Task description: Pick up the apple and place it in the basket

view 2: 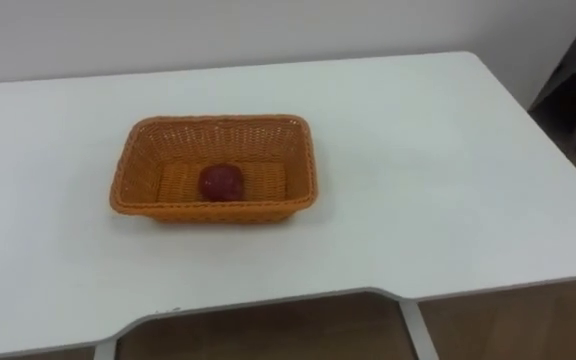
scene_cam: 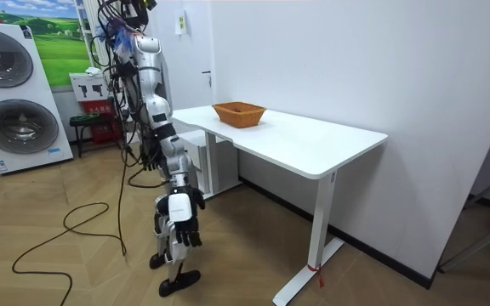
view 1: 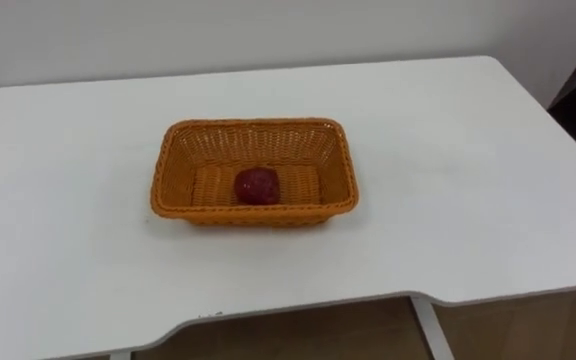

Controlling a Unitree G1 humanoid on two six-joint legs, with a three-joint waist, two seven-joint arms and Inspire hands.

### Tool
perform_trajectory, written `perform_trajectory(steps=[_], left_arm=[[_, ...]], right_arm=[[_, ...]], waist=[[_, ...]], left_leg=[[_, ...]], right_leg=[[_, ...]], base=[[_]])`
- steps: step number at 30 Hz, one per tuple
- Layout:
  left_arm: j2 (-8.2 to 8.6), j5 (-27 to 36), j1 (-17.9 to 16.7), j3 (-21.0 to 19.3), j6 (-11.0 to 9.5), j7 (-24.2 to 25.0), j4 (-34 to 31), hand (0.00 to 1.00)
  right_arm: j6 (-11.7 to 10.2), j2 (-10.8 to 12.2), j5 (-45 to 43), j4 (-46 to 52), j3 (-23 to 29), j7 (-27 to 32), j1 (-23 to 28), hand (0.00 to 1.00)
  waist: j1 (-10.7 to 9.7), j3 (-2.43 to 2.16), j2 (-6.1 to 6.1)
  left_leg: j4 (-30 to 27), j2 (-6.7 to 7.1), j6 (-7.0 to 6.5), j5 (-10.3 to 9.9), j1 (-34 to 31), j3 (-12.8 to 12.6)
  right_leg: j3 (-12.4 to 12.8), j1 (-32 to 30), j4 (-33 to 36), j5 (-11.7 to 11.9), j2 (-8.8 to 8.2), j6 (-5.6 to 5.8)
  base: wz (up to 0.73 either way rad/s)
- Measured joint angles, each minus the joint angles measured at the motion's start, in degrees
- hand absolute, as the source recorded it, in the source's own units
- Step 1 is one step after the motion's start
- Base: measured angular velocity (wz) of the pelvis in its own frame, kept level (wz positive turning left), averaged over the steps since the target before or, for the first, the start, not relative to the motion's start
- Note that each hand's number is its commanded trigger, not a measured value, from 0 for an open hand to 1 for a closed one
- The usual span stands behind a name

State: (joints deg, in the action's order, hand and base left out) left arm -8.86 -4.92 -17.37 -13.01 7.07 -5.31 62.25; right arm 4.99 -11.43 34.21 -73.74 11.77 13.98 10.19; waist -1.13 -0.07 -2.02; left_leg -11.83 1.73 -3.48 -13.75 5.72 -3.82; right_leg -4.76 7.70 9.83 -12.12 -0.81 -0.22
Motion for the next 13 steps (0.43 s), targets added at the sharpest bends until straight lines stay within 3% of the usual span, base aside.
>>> perform_trajectory(steps=[6, 13], left_arm=[[0.7, -0.31, 0.54, 2.22, -0.01, 1.15, 3.49, 0.0], [1.43, -1.62, 2.36, 5.36, 1.34, 1.35, 4.44, 0.0]], right_arm=[[0.02, 1.6, -7.52, -0.06, -6.66, -10.19, -0.05, 0.0], [0.05, 1.72, -17.89, 0.24, -11.72, -14.47, -0.27, 0.0]], waist=[[0.1, 0.53, 0.85], [1.19, 0.63, 1.22]], left_leg=[[0.53, -0.07, 0.08, -0.12, 0.89, 0.31], [0.31, -0.04, 0.03, -0.18, 0.42, 0.13]], right_leg=[[-0.02, 1.01, -0.19, 0.0, 0.17, -0.01], [0.11, 0.19, -0.04, 0.0, 0.12, -0.01]], base=[[0.02], [-0.03]])
